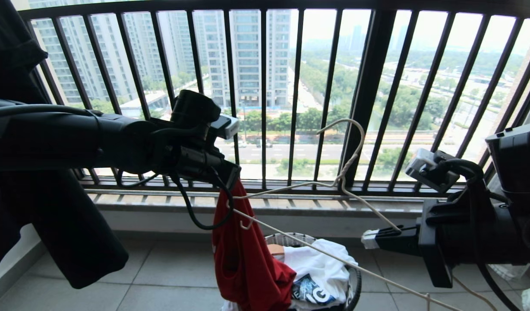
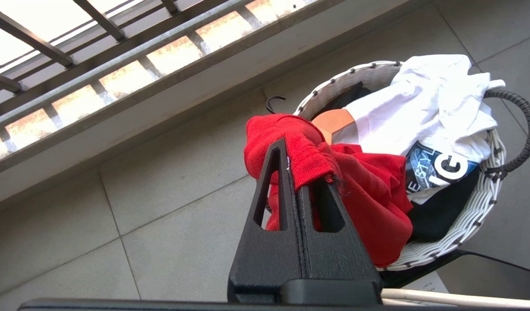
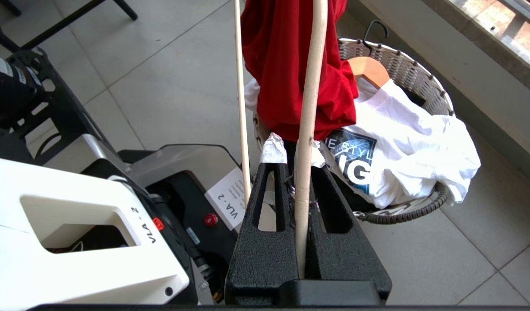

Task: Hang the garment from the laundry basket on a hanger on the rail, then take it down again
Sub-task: Hang the clothes on the clothes rack

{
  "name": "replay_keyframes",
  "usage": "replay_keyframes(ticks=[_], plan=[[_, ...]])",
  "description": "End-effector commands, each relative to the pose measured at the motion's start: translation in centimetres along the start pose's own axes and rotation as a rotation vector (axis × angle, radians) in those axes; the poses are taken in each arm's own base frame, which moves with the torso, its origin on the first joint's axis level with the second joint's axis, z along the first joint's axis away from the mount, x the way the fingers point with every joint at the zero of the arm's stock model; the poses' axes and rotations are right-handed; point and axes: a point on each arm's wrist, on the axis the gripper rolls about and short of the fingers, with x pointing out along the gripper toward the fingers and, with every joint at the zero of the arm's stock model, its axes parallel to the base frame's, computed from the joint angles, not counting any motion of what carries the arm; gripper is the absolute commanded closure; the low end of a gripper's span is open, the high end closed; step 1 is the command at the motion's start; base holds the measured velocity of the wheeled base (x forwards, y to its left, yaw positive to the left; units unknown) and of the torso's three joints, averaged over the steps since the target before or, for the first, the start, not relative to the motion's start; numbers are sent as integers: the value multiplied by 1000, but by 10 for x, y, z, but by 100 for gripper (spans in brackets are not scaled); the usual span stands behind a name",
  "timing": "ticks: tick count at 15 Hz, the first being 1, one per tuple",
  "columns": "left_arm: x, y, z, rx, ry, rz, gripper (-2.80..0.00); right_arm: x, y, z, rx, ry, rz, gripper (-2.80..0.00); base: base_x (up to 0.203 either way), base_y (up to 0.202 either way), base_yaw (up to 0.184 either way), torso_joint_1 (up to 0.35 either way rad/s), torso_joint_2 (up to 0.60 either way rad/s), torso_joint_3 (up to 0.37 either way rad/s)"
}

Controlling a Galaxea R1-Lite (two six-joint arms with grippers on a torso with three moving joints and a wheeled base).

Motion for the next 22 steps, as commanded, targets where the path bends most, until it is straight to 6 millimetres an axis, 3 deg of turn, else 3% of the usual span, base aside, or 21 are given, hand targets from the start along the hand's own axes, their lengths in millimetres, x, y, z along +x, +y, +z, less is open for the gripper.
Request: replay_keyframes(ticks=[1, 7, 15, 18, 22], plan=[[1, 0, -1, 1, 3, -1, 0, 11, 2, 1, 26, 22, 26, 0, 0, 0, 0, 0, 0, 0], [-6, 0, 2, 0, -14, -3, 0, 30, -7, 8, 97, -2, 8, 0, 0, 0, 0, 0, 0, 0], [-15, -1, 2, 3, -22, -8, 0, 31, -18, 10, 110, -17, -92, 0, 0, 0, 0, 0, 0, 0], [-26, -8, 3, 0, -48, -144, 0, 36, -22, 15, 126, -59, -139, 0, 0, 0, 0, 0, 0, 0], [-25, -19, 6, -42, -51, -186, 0, 38, -22, 13, 127, -47, -134, 0, 0, 0, 0, 0, 0, 0]])
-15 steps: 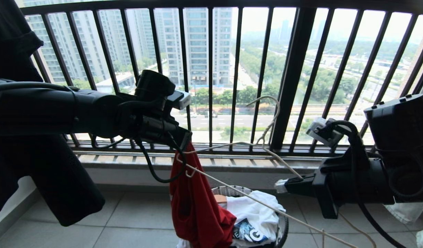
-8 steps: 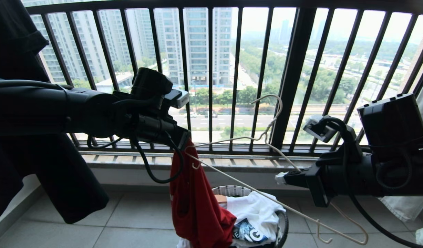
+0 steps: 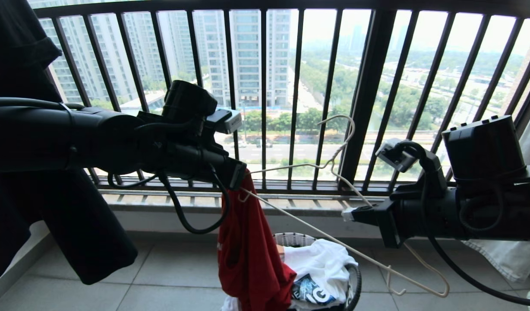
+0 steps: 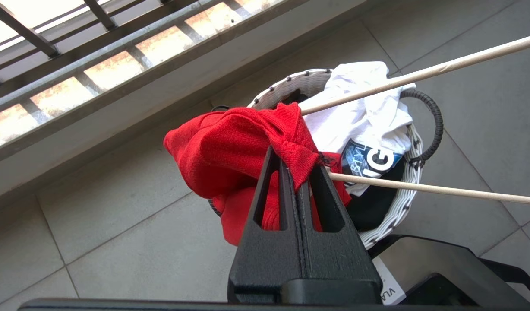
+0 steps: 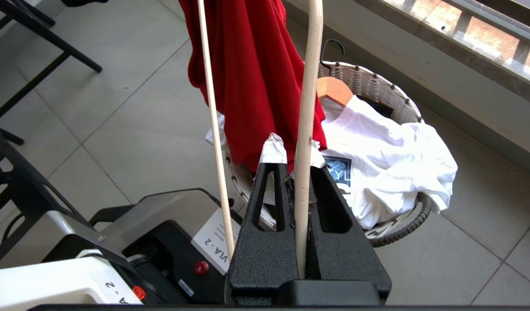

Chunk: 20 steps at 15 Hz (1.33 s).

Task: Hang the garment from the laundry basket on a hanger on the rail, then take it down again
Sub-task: Hang the clothes on the clothes rack

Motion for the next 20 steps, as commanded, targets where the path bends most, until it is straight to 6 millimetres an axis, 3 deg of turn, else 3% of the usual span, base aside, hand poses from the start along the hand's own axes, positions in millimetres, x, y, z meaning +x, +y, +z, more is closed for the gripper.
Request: replay_keyframes(ticks=[1, 4, 14, 20], plan=[[1, -7, 3, -13, -9, -14, 0, 2, 0, -1, 0, 10, 4, 0, 0, 0, 0, 0, 0, 0], [6, -6, 3, -16, -3, -12, 0, 6, 8, -5, -13, 31, 34, 0, 0, 0, 0, 0, 0, 0], [-2, -56, 6, -79, -9, -130, 0, 9, 8, -7, -17, 32, 10, 0, 0, 0, 0, 0, 0, 0], [-10, -73, 17, -159, -45, -138, 0, 13, 5, -2, -28, -37, -87, 0, 0, 0, 0, 0, 0, 0]])
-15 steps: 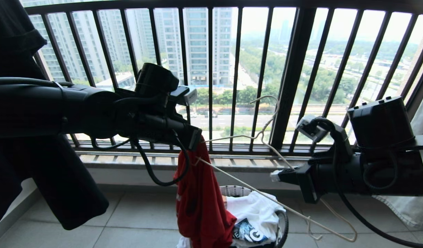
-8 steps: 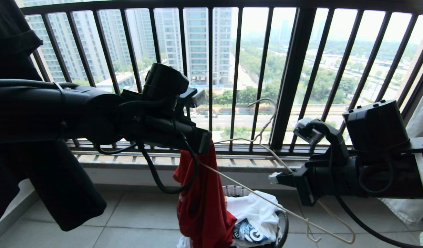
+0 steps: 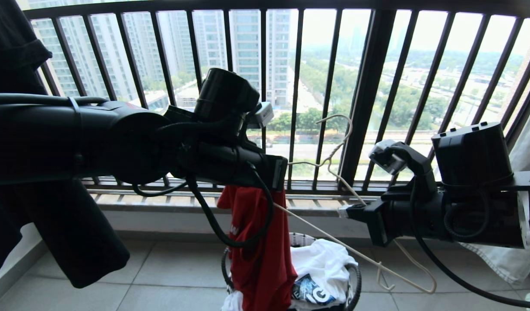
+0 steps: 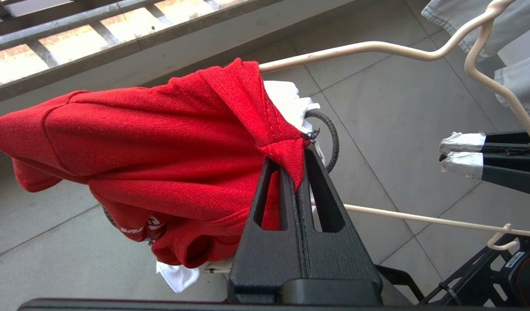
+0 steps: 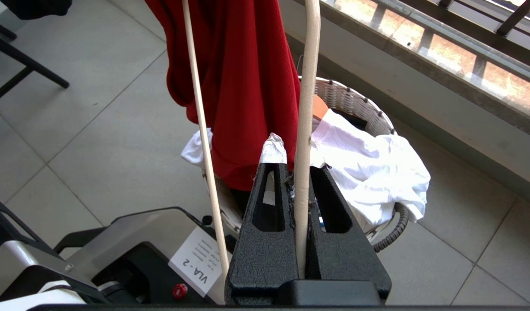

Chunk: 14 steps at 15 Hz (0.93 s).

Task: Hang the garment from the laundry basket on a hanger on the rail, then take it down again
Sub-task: Hang the clothes on the clothes rack

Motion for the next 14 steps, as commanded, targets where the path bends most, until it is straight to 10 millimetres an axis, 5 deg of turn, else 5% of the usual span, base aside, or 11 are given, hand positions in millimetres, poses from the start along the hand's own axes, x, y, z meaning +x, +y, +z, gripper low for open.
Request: replay_keyframes(ticks=[1, 8, 14], plan=[[-5, -8, 1, -8, -10, -15, 0, 2, 0, 0, 1, -3, 1, 0, 0, 0, 0, 0, 0, 0], [-32, -38, 4, -80, -45, -100, 0, 14, -1, 0, 17, -87, 7, 0, 0, 0, 0, 0, 0, 0], [-34, -45, 8, -128, -75, -64, 0, 16, 12, -3, 33, -86, 54, 0, 0, 0, 0, 0, 0, 0]])
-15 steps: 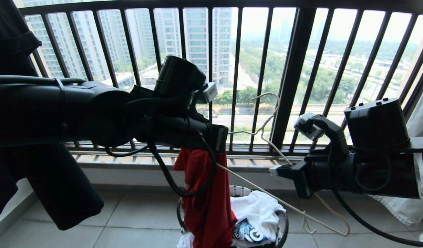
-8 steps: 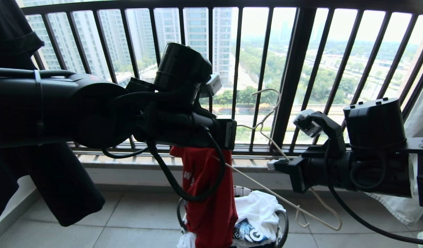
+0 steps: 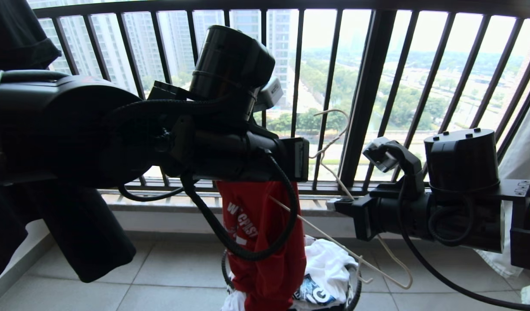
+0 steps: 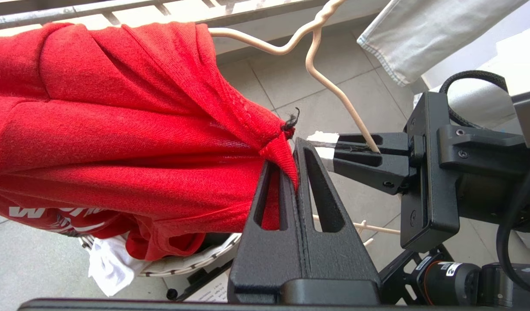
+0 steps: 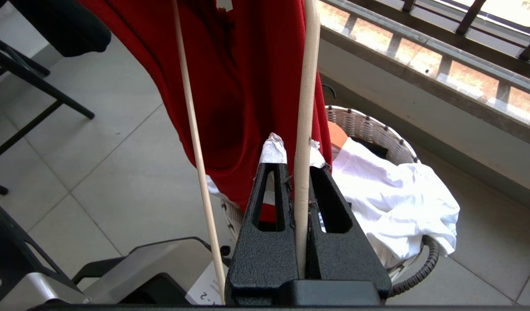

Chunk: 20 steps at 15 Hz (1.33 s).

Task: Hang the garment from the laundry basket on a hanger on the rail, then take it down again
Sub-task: Hang the clothes on the clothes rack

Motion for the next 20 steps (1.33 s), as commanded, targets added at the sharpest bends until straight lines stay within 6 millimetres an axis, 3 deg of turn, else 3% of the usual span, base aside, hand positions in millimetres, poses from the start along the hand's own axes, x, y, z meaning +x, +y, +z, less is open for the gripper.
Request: replay_keyframes(ticks=[1, 6, 12, 17, 20], plan=[[-1, -1, 2, -4, -22, 26, 0, 2, 5, -2, -3, 9, 17, 0, 0, 0, 0, 0, 0, 0], [-11, 5, 14, -19, -98, 91, 0, -1, 4, -5, -31, 21, 9, 0, 0, 0, 0, 0, 0, 0], [2, 23, 18, 23, -146, 202, 0, -11, -7, 3, -32, -14, -33, 0, 0, 0, 0, 0, 0, 0], [19, 60, 39, 37, -301, 367, 0, -15, -9, 4, -40, -24, -44, 0, 0, 0, 0, 0, 0, 0], [15, 66, 44, 35, -317, 388, 0, -16, -12, 5, -39, -28, -55, 0, 0, 0, 0, 0, 0, 0]])
